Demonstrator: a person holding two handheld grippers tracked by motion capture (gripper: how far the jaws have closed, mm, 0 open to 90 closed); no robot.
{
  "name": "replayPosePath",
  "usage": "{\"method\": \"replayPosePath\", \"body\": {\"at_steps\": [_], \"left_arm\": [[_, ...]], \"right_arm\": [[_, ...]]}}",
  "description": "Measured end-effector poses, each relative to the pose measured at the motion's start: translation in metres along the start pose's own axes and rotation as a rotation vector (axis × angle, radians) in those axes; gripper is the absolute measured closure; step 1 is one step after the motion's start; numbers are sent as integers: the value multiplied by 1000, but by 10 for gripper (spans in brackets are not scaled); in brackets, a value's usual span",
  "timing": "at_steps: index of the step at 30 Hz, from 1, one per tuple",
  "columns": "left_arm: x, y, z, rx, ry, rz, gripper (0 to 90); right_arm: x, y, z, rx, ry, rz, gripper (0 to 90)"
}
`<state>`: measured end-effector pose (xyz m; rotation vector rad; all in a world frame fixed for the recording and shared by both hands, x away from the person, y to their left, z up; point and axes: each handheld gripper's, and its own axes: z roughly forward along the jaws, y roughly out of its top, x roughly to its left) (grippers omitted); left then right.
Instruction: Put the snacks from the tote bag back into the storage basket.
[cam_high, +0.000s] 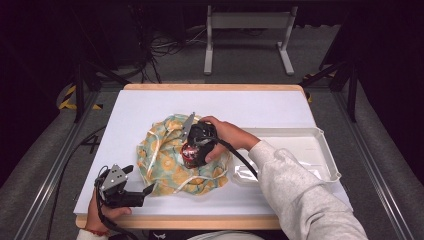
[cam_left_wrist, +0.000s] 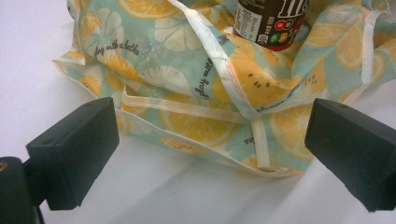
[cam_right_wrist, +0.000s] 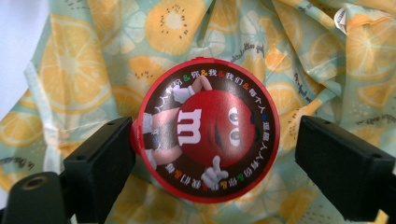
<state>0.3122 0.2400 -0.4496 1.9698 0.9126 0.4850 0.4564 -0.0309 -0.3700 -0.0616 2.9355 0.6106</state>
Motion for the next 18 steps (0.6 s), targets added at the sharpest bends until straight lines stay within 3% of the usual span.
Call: {"method": "replayPosePath", "body": {"at_steps": [4,18], "left_arm": [[1,0,2,7,-4,3,37],[0,0,1,14,2,6,37]], "right_arm": [[1,0,7,7,28,-11,218],[2,0,7,13,20,6,232]]}}
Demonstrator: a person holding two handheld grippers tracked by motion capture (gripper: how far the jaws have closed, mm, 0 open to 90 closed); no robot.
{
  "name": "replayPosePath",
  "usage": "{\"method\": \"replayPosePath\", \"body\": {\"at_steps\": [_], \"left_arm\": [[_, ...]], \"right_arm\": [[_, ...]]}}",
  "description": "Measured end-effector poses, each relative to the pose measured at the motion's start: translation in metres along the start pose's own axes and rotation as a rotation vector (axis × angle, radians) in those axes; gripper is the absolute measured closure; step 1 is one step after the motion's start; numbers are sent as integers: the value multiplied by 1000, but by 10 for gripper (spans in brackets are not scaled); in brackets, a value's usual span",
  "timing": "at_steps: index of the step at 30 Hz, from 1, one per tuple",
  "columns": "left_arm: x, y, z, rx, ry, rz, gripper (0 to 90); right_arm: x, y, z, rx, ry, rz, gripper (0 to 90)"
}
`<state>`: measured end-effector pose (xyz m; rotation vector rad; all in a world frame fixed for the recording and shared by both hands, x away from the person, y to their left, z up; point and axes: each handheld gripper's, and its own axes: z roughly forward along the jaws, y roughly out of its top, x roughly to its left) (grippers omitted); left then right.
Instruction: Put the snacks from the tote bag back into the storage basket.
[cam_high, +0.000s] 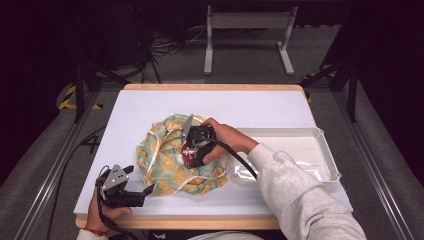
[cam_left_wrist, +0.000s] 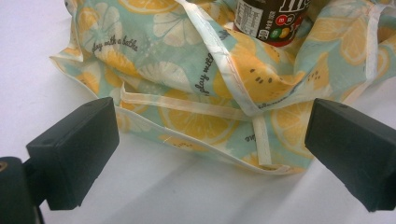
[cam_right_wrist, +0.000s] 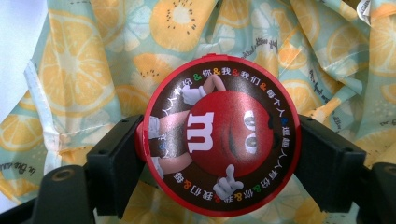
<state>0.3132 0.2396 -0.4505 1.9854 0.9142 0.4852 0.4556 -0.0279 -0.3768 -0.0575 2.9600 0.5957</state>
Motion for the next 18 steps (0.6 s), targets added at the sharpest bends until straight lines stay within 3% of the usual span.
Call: {"method": "replayPosePath", "body": {"at_steps": [18], "left_arm": [[-1,0,0,1,0,-2,38]], "right_arm": [[2,2,-4,15,-11,-3,234]]}}
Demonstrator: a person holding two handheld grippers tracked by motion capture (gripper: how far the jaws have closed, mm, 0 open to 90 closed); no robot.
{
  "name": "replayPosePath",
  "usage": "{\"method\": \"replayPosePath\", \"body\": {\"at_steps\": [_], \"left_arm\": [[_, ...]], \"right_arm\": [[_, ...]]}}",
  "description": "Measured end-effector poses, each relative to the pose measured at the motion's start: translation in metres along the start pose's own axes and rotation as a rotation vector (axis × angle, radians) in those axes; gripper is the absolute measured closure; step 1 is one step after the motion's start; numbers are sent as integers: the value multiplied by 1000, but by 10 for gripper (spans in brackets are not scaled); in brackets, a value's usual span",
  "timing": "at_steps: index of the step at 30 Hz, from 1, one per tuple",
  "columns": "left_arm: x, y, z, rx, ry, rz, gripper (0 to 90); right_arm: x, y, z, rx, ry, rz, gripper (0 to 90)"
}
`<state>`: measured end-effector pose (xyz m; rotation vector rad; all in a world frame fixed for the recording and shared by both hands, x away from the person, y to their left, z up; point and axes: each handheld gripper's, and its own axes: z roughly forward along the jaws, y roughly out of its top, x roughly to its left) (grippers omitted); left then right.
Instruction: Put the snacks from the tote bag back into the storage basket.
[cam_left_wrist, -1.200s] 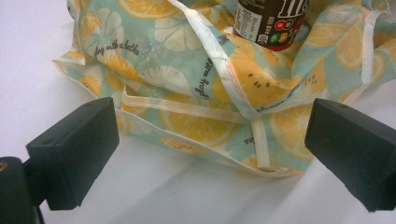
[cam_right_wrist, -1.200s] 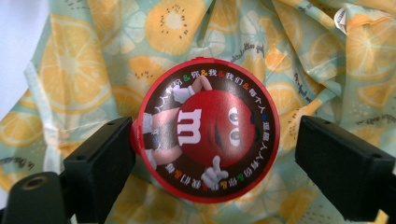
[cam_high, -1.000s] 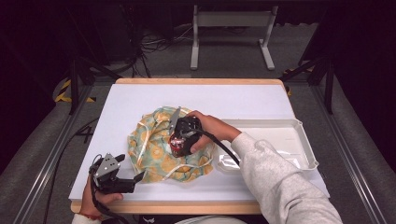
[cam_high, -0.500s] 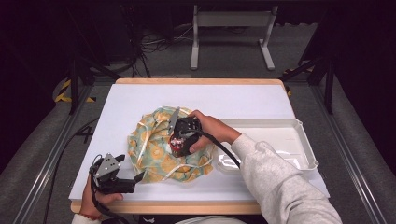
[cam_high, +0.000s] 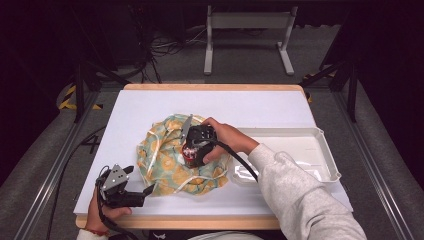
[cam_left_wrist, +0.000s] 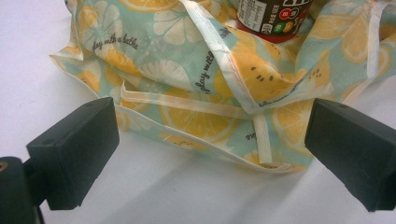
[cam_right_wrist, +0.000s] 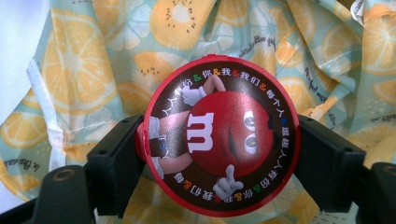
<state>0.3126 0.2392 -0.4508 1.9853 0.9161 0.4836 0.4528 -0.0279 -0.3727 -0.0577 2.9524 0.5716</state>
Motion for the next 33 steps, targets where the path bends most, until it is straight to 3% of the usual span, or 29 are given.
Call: {"method": "replayPosePath", "body": {"at_steps": [33], "left_arm": [[0,0,-1,-1,0,-1,38]], "right_arm": [[0,1,-8,9,-13,-1,235]]}}
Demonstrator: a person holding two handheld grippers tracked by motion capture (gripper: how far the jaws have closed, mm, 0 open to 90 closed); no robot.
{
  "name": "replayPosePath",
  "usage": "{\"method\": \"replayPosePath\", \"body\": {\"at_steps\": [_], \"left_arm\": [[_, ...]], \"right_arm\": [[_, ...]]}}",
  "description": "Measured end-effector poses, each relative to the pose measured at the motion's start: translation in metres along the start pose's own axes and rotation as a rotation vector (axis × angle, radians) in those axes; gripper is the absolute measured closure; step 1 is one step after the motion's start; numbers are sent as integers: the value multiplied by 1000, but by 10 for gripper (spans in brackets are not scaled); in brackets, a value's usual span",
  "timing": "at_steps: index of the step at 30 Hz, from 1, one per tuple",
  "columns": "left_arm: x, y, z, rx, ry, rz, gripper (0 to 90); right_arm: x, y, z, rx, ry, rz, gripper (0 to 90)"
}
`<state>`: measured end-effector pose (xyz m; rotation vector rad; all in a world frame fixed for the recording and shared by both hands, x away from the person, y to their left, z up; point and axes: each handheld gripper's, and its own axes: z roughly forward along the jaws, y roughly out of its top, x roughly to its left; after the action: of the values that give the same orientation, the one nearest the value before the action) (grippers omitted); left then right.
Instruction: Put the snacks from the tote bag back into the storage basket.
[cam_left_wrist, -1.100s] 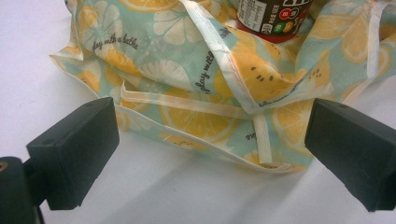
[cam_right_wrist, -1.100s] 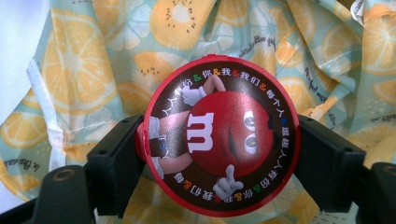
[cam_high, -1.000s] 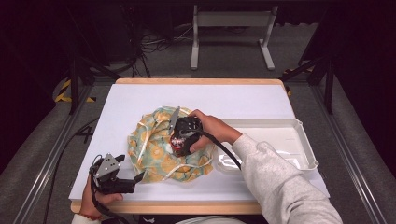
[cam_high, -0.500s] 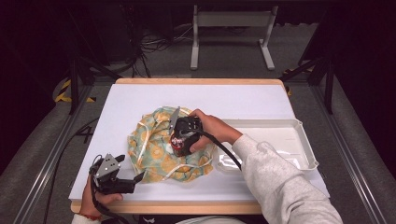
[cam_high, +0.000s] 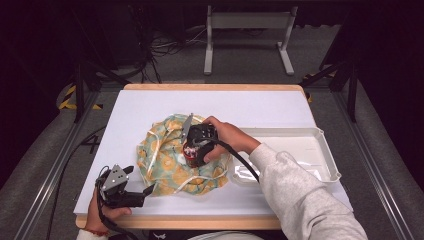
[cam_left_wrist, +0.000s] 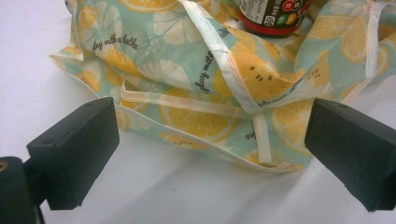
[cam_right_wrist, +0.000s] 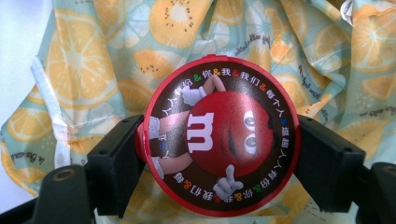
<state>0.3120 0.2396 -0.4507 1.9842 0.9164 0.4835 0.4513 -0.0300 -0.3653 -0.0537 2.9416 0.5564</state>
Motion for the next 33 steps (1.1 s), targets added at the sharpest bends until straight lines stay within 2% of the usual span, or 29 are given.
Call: {"method": "replayPosePath", "body": {"at_steps": [16,22,33], "left_arm": [[0,0,0,0,1,0,38],[0,-1,0,3,0,-6,38],[0,0,-1,4,5,-1,38]], "right_arm": [[-1,2,-12,-9,-25,-6,235],[-2,1,-25,-37,-26,2,235],[0,-1,-44,-48,-54,-3,235]]}}
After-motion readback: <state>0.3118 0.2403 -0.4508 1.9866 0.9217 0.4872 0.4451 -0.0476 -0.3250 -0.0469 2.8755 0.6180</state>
